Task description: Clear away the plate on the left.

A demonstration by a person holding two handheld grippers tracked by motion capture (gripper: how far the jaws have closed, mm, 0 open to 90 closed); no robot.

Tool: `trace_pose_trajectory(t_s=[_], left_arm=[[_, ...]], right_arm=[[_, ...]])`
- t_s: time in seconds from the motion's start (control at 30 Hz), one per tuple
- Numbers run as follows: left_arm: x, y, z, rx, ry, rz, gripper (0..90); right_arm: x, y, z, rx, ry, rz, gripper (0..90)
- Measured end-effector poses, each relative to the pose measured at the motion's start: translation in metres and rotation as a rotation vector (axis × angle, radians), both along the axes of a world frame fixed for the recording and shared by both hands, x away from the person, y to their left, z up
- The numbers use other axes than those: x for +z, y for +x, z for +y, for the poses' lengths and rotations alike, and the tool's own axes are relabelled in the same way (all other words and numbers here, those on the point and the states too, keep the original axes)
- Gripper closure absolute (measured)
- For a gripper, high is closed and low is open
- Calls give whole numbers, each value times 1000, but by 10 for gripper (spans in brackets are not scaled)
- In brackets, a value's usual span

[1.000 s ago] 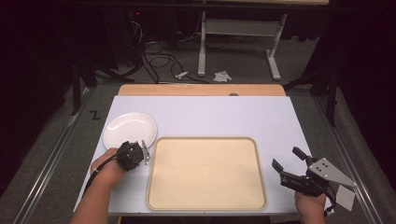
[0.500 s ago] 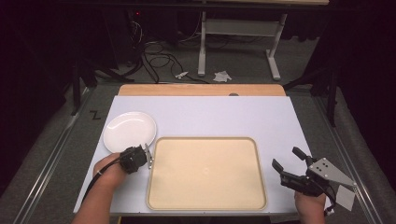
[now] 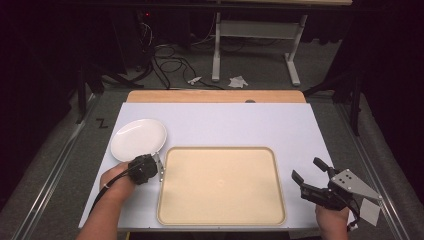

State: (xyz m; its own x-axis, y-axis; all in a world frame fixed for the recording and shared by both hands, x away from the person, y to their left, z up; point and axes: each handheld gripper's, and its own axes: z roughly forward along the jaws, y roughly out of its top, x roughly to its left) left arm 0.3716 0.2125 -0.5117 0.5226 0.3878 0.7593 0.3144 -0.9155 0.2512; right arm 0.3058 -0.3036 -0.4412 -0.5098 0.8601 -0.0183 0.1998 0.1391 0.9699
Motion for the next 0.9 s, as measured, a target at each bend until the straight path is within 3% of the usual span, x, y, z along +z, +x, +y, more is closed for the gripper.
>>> trace_pose_trajectory(t_s=[0.9], left_arm=[[12,-16,-1,-28,-37,-53,871]], right_arm=[[-1,1,0,-2,1,1,161]])
